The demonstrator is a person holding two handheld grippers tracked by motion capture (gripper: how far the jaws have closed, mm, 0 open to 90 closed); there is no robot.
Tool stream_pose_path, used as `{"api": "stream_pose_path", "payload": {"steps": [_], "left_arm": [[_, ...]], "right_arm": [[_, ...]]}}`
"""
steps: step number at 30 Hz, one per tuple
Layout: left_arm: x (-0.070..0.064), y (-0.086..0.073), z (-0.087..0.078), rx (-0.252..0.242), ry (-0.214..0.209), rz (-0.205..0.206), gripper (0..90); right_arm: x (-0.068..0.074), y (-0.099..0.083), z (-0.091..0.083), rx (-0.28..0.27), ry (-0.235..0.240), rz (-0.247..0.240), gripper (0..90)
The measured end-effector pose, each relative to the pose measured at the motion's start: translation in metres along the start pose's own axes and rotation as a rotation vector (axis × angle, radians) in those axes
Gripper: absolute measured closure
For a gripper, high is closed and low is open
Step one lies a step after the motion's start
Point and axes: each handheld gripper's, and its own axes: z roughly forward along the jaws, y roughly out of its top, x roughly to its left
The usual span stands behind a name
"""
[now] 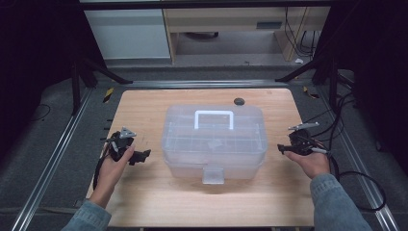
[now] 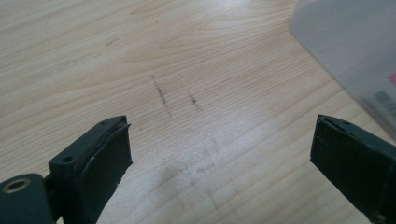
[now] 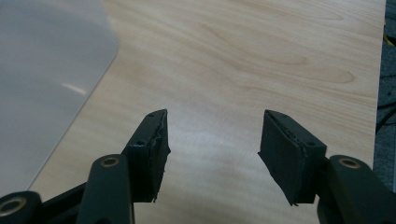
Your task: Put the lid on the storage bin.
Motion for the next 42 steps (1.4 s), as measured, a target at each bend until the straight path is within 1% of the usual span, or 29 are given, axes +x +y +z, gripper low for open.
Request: {"api": "stream_pose_path", "payload": {"steps": [3,4,5,10,12,15,16,17,19,24,29,32,36,39,40,42], "left_arm": [[0.003,0.000,0.007,0.001,0.017,-0.002,4.9],[0.004,0.001,0.011,-0.013,0.031,-0.004,5.0],[0.006,0.001,0.013,-0.019,0.036,-0.007,5.0],[0.017,0.000,0.027,-0.035,0.052,-0.067,5.0],[0.020,-0.001,0.032,-0.025,0.060,-0.078,5.0],[0.023,-0.003,0.039,-0.013,0.079,-0.084,5.0],[0.024,-0.003,0.041,-0.010,0.084,-0.088,4.8],[0.025,-0.004,0.043,-0.006,0.085,-0.092,4.1],[0.027,-0.005,0.046,-0.007,0.080,-0.099,4.3],[0.028,-0.005,0.051,-0.024,0.070,-0.127,3.9],[0.026,-0.005,0.054,-0.039,0.068,-0.127,1.5],[0.026,-0.005,0.054,-0.041,0.070,-0.129,1.0],[0.026,-0.005,0.055,-0.039,0.070,-0.129,0.4],[0.025,-0.005,0.055,-0.038,0.073,-0.132,0.0],[0.025,-0.005,0.055,-0.037,0.075,-0.134,0.0],[0.024,-0.005,0.055,-0.037,0.077,-0.137,0.0]], "right_arm": [[-0.010,0.006,0.013,-0.016,-0.020,0.032,40.9],[-0.013,0.008,0.018,-0.025,-0.025,0.038,39.7],[-0.016,0.010,0.024,-0.026,-0.029,0.052,38.7],[-0.026,0.013,0.044,-0.048,-0.038,0.096,32.7],[-0.028,0.013,0.051,-0.062,-0.044,0.107,30.2],[-0.031,0.012,0.059,-0.079,-0.040,0.137,27.6],[-0.031,0.012,0.062,-0.085,-0.039,0.139,26.2],[-0.031,0.013,0.064,-0.088,-0.036,0.145,25.3],[-0.030,0.013,0.068,-0.095,-0.035,0.137,24.2],[-0.027,0.013,0.077,-0.101,-0.038,0.146,21.6],[-0.024,0.014,0.080,-0.120,-0.045,0.138,19.8],[-0.021,0.013,0.082,-0.131,-0.063,0.130,16.9],[-0.015,0.011,0.086,-0.162,-0.080,0.143,11.0],[-0.012,0.013,0.088,-0.151,-0.084,0.141,6.8],[-0.010,0.013,0.088,-0.151,-0.090,0.137,6.3],[-0.008,0.013,0.088,-0.148,-0.084,0.141,5.9]]}}
